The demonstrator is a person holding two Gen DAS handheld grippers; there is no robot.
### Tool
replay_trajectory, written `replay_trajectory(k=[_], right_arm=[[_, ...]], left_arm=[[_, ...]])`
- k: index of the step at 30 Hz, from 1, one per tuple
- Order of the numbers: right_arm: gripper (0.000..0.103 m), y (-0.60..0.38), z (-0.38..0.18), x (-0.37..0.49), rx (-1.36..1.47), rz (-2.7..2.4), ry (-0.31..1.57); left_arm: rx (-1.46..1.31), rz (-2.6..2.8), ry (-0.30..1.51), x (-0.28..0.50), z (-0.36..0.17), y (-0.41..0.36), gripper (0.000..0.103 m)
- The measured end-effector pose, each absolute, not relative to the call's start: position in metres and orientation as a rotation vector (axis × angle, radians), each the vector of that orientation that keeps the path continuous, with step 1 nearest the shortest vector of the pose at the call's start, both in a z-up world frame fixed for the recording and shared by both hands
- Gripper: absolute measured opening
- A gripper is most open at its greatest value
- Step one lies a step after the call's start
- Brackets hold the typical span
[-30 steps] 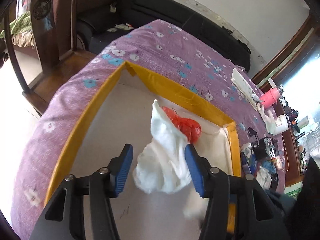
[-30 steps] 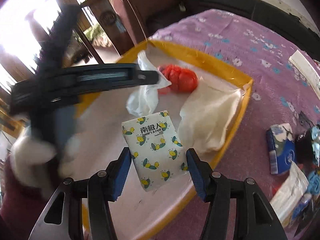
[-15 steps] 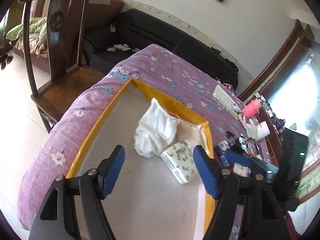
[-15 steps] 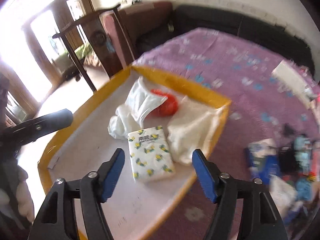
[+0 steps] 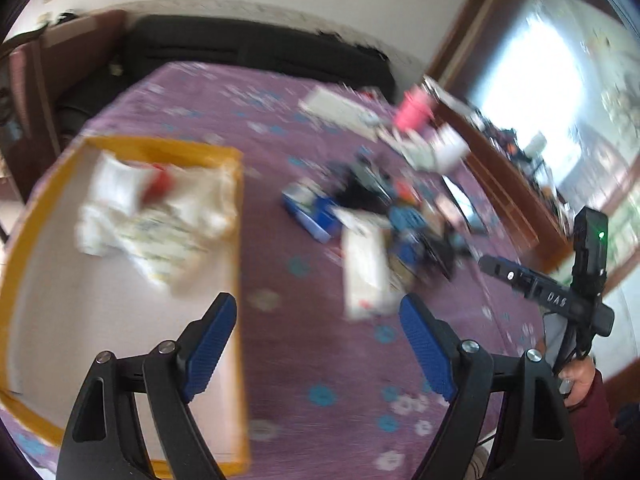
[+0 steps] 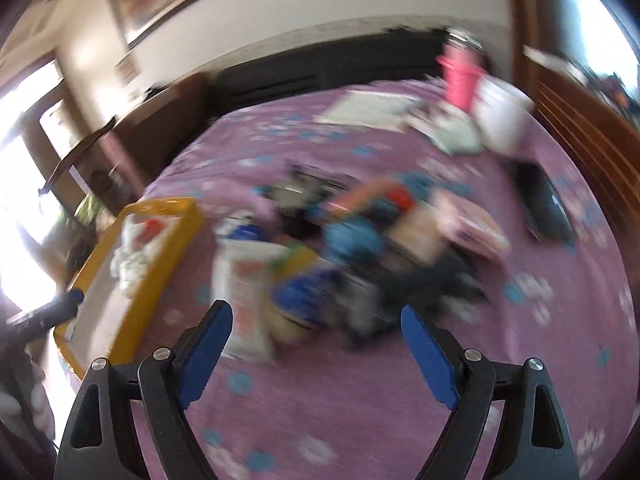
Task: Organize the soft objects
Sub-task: 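Grasp the white printed plastic bag with the left gripper, then place the white bag in the tray with the left gripper while the right gripper brings the black snack pack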
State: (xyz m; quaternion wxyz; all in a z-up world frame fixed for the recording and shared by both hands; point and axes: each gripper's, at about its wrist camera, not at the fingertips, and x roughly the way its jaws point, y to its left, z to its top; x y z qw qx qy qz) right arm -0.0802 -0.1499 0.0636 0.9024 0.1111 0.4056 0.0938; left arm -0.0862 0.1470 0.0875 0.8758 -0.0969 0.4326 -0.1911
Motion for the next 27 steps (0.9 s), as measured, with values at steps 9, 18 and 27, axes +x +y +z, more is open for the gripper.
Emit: replay_trajectory(k=[9, 18, 27], right_arm=[[0.089, -0.217, 0.046, -0.112, 0.335, 0.142, 0.824], [0.089, -0.256, 0.032, -0.115, 0.41, 0.11, 0.827], [0.089, -0.242, 0.021, -0.093, 0.399, 0.12, 0.875]], left_arm=[[-0.155, -0.395, 1.003, -0.048, 0.042, 0.065, 0.083], [-0.205, -0.419, 1.05, -0.012, 0.015, 0.046, 0.054], [-0.233, -0.459, 0.98, -0.044, 0.037, 0.067, 0.046]])
